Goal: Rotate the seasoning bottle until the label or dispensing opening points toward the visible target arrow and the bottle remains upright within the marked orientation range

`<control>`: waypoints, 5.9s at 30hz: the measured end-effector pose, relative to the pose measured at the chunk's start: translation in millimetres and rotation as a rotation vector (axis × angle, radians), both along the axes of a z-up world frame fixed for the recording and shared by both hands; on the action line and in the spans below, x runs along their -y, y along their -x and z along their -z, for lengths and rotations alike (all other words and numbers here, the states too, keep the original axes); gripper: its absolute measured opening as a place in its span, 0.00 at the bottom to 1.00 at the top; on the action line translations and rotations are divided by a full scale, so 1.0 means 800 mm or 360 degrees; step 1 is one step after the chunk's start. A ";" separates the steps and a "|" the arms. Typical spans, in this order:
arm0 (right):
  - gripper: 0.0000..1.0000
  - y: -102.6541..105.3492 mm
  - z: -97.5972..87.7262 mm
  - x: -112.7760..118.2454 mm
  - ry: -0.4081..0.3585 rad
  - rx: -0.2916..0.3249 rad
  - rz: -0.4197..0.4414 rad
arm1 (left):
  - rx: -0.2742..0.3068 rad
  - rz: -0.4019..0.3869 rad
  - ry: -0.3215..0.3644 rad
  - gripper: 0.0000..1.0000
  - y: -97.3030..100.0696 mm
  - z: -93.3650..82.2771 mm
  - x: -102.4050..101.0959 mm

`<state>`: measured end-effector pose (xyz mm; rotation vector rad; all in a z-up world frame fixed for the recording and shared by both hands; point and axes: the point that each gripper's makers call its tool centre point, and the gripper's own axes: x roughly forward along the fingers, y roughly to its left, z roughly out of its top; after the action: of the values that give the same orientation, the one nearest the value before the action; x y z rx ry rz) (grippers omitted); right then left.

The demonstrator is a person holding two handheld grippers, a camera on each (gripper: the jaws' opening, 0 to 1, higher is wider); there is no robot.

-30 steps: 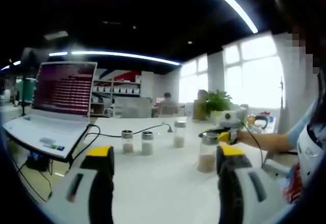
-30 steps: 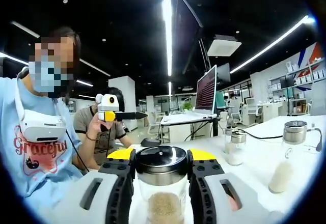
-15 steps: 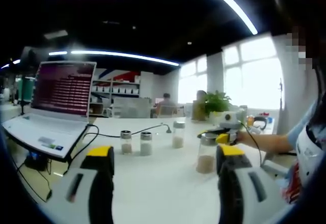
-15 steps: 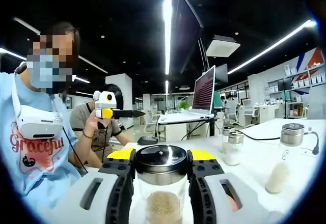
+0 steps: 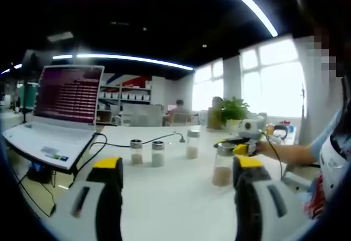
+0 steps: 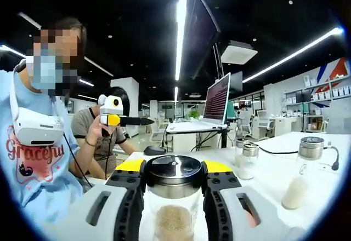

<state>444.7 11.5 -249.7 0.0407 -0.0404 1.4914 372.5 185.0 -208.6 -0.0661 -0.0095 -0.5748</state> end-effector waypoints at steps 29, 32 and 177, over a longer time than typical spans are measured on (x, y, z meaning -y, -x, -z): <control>0.40 0.001 0.004 -0.002 0.0080 0.0013 0.0276 | -0.0012 0.0003 -0.0005 0.87 -0.001 0.003 0.002; 0.40 0.000 0.004 -0.002 0.0090 0.0016 0.0304 | -0.0013 0.0002 -0.0004 0.87 -0.001 0.004 0.002; 0.60 0.005 -0.008 0.004 0.0139 0.0170 0.0822 | -0.0012 -0.0042 0.0017 0.86 -0.004 0.000 -0.008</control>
<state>440.9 8.3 -243.7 -0.1131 -0.0666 0.9761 375.6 191.5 -208.4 -0.0783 -0.0061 -0.5479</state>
